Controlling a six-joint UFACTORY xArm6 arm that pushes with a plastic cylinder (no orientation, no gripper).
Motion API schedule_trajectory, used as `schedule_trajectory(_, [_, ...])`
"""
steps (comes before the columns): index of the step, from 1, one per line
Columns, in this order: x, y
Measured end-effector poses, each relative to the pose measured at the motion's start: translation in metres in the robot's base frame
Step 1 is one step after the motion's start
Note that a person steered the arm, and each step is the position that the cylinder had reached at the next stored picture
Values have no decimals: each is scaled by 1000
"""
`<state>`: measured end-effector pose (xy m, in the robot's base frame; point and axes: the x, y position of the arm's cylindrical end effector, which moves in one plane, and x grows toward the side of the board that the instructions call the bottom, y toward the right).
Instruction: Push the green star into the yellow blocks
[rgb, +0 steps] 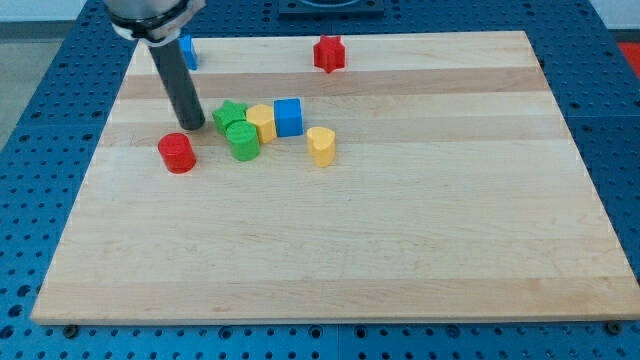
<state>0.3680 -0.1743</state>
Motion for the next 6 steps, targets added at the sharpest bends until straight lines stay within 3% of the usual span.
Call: schedule_trajectory(6, [23,170])
